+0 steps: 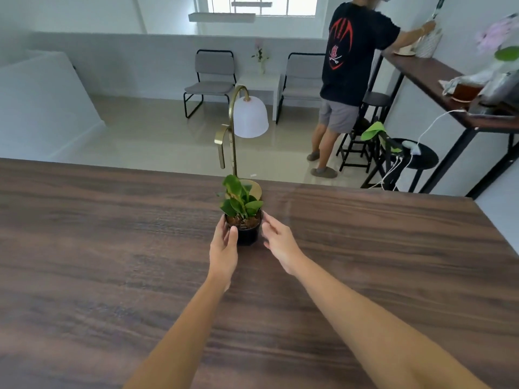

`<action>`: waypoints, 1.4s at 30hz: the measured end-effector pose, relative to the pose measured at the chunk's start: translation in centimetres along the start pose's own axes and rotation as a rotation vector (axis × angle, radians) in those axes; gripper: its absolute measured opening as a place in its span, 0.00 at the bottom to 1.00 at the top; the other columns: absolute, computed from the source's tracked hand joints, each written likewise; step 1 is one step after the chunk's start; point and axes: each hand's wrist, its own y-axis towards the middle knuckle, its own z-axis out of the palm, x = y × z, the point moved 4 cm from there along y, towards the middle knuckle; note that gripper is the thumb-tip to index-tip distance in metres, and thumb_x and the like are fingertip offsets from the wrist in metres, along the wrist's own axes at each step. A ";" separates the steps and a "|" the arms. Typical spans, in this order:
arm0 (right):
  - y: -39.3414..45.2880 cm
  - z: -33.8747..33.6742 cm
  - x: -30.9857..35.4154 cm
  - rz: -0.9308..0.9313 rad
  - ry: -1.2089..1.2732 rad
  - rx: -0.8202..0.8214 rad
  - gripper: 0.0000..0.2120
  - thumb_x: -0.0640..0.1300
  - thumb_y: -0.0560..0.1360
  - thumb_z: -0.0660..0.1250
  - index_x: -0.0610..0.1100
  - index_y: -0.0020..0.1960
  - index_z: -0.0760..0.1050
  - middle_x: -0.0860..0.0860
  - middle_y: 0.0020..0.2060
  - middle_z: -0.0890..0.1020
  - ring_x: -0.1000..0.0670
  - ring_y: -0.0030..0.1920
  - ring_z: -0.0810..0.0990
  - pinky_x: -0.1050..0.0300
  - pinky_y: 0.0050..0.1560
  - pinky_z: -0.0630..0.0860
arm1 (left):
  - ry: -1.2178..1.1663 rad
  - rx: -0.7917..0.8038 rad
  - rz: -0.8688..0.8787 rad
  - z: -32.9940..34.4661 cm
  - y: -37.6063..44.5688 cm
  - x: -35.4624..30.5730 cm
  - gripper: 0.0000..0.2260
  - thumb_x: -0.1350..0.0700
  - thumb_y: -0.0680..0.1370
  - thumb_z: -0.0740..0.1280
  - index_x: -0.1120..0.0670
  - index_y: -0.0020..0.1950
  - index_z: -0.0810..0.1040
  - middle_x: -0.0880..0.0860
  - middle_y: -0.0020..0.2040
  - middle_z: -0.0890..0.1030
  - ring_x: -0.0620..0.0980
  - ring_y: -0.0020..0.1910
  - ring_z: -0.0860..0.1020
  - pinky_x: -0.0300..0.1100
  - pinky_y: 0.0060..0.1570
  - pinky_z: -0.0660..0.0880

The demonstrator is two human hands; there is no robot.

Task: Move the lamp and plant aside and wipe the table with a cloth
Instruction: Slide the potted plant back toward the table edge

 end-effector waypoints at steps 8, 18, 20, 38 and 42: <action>-1.6 -7.8 0.5 -0.110 0.052 -0.182 0.22 0.44 0.82 0.59 0.60 0.73 0.65 0.56 0.68 0.76 0.52 0.67 0.74 0.50 0.66 0.74 | 0.022 0.165 0.075 7.8 -0.5 -1.6 0.23 0.54 0.81 0.59 0.45 0.76 0.59 0.40 0.69 0.68 0.36 0.65 0.67 0.38 0.67 0.62; -4.8 -33.9 -0.6 -0.138 0.120 -0.456 0.21 0.43 0.82 0.59 0.60 0.73 0.67 0.53 0.66 0.78 0.51 0.64 0.77 0.53 0.64 0.75 | 0.069 0.463 0.099 33.7 -3.0 -3.8 0.23 0.53 0.81 0.59 0.44 0.76 0.59 0.43 0.68 0.70 0.41 0.65 0.68 0.41 0.68 0.63; -5.1 -39.2 -1.4 -0.120 0.140 -0.502 0.21 0.43 0.83 0.59 0.58 0.73 0.68 0.51 0.64 0.79 0.48 0.65 0.77 0.50 0.65 0.75 | 0.093 0.518 0.082 39.1 -3.2 -3.3 0.23 0.52 0.81 0.58 0.43 0.76 0.58 0.46 0.72 0.69 0.45 0.69 0.67 0.47 0.71 0.62; -4.3 -55.6 -6.3 0.018 0.159 -0.629 0.24 0.38 0.83 0.54 0.59 0.74 0.65 0.56 0.46 0.81 0.50 0.49 0.74 0.53 0.59 0.73 | 0.196 0.860 -0.131 58.3 -2.1 0.6 0.24 0.50 0.82 0.52 0.37 0.76 0.47 0.49 0.77 0.61 0.53 0.74 0.61 0.53 0.72 0.56; -4.7 -55.0 -5.2 0.038 0.011 -0.891 0.24 0.39 0.81 0.57 0.51 0.76 0.62 0.48 0.72 0.71 0.47 0.70 0.69 0.50 0.71 0.66 | 0.265 0.847 -0.126 55.2 -2.3 -0.1 0.25 0.49 0.83 0.52 0.44 0.78 0.48 0.52 0.78 0.59 0.53 0.75 0.60 0.51 0.73 0.58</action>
